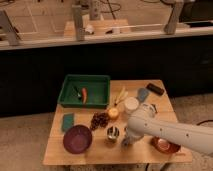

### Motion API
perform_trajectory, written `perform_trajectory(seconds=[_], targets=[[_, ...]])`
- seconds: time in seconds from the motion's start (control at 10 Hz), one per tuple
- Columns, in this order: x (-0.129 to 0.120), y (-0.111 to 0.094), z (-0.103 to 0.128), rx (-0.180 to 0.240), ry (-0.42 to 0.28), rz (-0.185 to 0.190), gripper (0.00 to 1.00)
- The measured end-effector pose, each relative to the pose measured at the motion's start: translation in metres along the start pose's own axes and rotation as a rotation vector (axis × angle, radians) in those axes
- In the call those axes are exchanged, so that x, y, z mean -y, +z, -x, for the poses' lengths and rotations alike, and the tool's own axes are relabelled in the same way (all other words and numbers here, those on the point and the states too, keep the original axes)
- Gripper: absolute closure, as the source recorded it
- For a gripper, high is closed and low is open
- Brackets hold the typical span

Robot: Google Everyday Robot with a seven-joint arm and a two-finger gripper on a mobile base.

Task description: Wipe table surface with towel

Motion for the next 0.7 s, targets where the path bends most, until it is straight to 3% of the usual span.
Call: perform_trajectory(seconds=[0.4, 0.7], targets=[[-0.039, -0.002, 0.028, 0.06, -0.08, 0.028, 1.0], [-0.074, -0.007, 0.021, 0.084, -0.084, 0.046, 1.0]])
